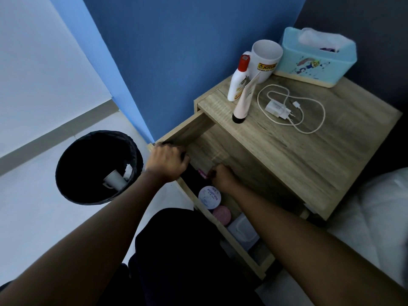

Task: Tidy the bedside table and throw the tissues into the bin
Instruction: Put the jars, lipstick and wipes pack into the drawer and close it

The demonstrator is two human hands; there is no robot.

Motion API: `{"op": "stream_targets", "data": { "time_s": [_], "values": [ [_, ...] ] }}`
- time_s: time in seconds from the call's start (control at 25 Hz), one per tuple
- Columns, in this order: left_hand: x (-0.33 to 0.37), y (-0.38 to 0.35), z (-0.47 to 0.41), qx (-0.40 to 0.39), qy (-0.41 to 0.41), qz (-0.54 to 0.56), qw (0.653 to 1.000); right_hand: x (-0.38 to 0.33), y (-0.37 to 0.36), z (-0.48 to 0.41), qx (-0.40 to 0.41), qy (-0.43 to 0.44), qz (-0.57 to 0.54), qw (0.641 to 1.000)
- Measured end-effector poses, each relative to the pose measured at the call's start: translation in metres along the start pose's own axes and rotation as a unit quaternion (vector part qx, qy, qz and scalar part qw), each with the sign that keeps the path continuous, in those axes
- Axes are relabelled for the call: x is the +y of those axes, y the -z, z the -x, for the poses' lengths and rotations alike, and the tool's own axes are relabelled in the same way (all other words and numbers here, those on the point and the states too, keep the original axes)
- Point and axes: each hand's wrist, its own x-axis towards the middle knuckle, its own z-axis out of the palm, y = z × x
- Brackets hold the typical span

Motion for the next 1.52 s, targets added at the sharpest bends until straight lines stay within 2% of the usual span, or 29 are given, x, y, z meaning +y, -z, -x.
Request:
{"op": "stream_targets", "data": {
  "time_s": [0.92, 1.16, 1.32, 1.44, 1.52],
  "values": [
    [-0.002, -0.001, 0.0, -0.001, 0.003, 0.033, 0.999, -0.004, 0.014, 0.008, 0.003, 0.031, 0.028, 0.999],
    [-0.002, -0.004, -0.005, 0.039, -0.026, 0.08, 0.996, -0.023, 0.048, 0.057, 0.045, 0.095, -0.064, 0.992],
    [0.008, -0.005, -0.022, 0.088, -0.063, 0.073, 0.991, -0.018, 0.086, 0.129, -0.005, 0.127, -0.138, 0.982],
    [0.022, -0.005, -0.041, 0.118, -0.063, 0.033, 0.99, 0.002, 0.099, 0.166, -0.065, 0.115, -0.062, 0.989],
    [0.034, -0.002, -0.05, 0.132, -0.053, 0.014, 0.99, 0.015, 0.098, 0.175, -0.047, 0.135, 0.046, 0.989]
  ]
}}
